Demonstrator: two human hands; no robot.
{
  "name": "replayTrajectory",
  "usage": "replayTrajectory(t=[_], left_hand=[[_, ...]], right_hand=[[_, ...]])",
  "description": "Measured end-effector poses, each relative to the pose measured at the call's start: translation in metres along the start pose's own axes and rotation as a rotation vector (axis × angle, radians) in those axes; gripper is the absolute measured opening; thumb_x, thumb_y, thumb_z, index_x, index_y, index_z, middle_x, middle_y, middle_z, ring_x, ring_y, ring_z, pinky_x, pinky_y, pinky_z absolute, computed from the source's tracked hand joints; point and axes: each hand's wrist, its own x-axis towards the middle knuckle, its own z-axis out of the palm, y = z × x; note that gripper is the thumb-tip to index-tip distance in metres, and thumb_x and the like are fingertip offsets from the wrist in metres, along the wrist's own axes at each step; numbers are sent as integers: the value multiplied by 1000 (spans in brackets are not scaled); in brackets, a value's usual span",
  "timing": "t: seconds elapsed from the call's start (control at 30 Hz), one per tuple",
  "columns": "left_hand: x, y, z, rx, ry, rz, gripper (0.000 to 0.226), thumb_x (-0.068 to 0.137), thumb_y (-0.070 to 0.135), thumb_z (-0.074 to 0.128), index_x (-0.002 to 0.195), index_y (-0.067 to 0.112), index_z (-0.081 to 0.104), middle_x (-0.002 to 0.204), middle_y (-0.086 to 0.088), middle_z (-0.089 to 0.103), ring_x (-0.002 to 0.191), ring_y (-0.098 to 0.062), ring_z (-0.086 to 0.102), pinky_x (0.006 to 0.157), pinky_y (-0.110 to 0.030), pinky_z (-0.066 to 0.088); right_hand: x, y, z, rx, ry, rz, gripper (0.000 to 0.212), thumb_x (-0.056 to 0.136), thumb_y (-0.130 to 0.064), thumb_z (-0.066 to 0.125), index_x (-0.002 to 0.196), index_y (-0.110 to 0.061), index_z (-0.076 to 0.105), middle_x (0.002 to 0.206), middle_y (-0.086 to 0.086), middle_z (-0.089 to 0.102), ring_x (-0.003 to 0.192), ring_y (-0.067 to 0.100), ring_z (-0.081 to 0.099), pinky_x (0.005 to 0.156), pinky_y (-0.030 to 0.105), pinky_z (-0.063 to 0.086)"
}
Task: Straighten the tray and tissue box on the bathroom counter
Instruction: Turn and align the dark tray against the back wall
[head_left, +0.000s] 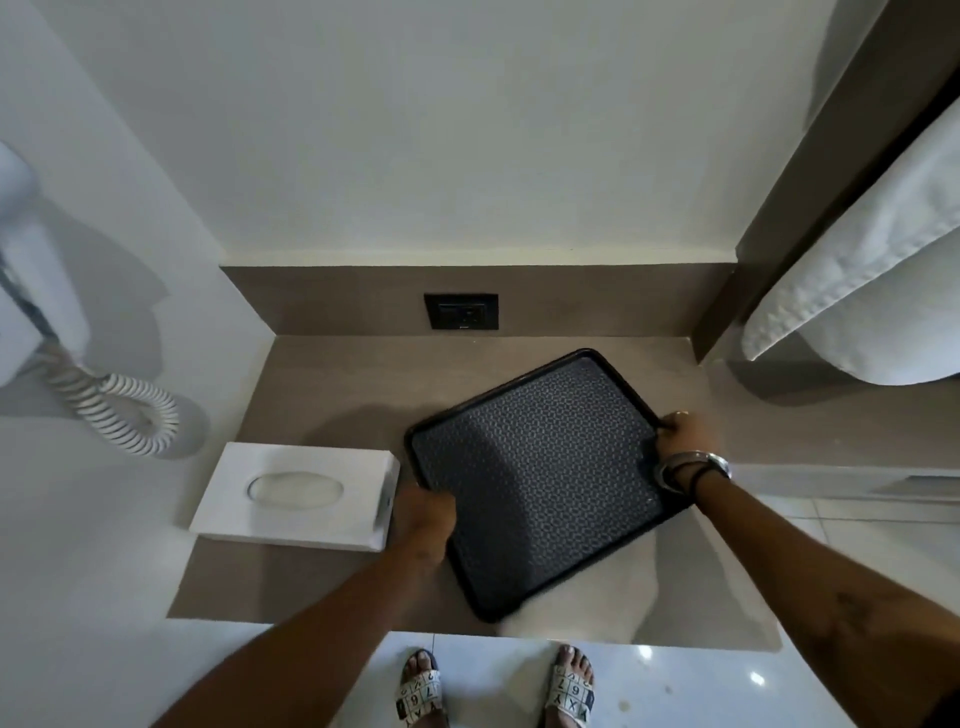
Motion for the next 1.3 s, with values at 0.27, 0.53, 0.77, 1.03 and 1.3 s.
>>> replayTrajectory(t=[0.27, 0.53, 0.77, 1.03, 1.3], left_hand=[[55, 40, -10, 165, -67, 249, 15, 86, 5, 54, 74, 5, 62, 87, -20, 70, 82, -38, 67, 62, -33, 46], [69, 29, -3, 298, -83, 329, 14, 85, -5, 52, 91, -10, 64, 99, -27, 67, 90, -41, 65, 78, -45, 57], [63, 22, 1, 373, -61, 384, 23, 83, -5, 57, 106, -6, 59, 116, -26, 57, 105, -39, 58, 90, -45, 52], [13, -24, 15, 769, -104, 709, 89, 90, 49, 54, 156, 3, 14, 164, -21, 8, 152, -35, 10, 123, -46, 9], [-12, -82, 16, 866, -205, 959, 85, 90, 63, 32, 153, 6, 29, 163, -19, 19, 151, -36, 20, 120, -50, 17]], right_hand=[[-53, 23, 36, 238, 99, 260, 24, 89, -2, 62, 112, 4, 70, 116, 28, 69, 109, 41, 64, 95, 37, 48], [-60, 25, 46, 230, 68, 304, 27, 91, -3, 60, 115, 2, 70, 115, 25, 70, 107, 39, 65, 92, 33, 49], [-68, 26, 48, 209, 77, 273, 27, 95, -8, 59, 119, 2, 67, 122, 25, 65, 112, 40, 61, 96, 37, 48], [-112, 19, 55, -214, 99, -15, 77, 92, -59, 50, 152, -14, 36, 162, 21, 22, 143, 41, 32, 113, 54, 29], [-183, 26, 108, -371, -41, -379, 82, 86, -70, 37, 147, -16, 48, 159, 16, 33, 144, 36, 34, 112, 60, 27]])
